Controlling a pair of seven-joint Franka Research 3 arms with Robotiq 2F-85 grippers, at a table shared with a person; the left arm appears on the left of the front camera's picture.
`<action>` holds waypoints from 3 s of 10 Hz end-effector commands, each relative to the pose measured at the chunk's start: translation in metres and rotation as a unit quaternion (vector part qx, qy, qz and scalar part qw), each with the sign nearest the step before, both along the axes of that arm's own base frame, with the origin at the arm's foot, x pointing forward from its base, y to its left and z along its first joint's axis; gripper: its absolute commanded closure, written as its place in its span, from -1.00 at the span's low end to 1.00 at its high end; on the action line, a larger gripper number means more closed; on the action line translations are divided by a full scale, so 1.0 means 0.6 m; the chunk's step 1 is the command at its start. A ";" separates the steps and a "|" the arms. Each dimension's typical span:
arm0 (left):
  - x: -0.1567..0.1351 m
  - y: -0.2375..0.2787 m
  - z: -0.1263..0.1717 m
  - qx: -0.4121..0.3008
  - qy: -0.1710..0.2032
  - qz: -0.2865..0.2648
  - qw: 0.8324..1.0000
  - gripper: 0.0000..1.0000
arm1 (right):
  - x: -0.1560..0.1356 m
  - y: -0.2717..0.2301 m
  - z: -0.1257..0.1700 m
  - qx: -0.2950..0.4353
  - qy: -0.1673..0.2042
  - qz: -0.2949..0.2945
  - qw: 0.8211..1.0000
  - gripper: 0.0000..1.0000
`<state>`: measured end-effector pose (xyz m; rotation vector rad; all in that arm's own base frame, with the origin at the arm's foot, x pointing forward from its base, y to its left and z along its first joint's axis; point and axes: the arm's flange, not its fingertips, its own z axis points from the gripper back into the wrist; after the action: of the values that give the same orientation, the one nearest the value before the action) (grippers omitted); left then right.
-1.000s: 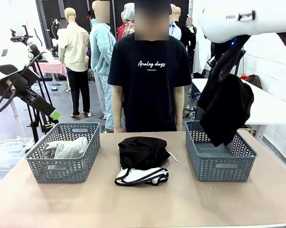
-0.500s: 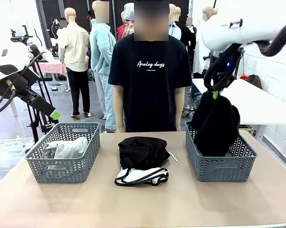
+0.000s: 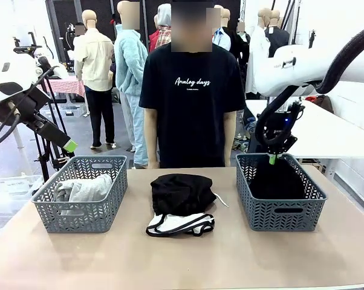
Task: Sort the tops and bottoms.
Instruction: Sort the clothes according to human instructions, then lift clothes from the center of the table with your left hand.
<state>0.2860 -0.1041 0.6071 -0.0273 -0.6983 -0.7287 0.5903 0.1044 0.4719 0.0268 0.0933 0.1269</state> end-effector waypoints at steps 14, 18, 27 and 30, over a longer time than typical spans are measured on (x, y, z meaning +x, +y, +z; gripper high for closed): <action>-0.001 0.003 -0.001 -0.001 0.002 -0.001 1.000 -1.00 | 0.020 0.090 0.134 -0.052 -0.024 0.032 0.998 -1.00; -0.001 0.003 -0.001 -0.001 0.002 -0.001 1.000 -1.00 | -0.023 0.076 0.125 -0.016 -0.057 0.044 0.997 -1.00; -0.001 0.003 -0.001 -0.001 0.002 -0.001 1.000 -1.00 | -0.023 0.076 0.125 -0.016 -0.057 0.044 0.997 -1.00; -0.001 0.003 -0.001 -0.001 0.002 -0.001 1.000 -1.00 | -0.023 0.076 0.125 -0.016 -0.057 0.044 0.997 -1.00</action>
<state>0.2859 -0.1041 0.6072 -0.0273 -0.6985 -0.7288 0.5827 0.1529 0.5515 -0.0354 -0.0054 0.2138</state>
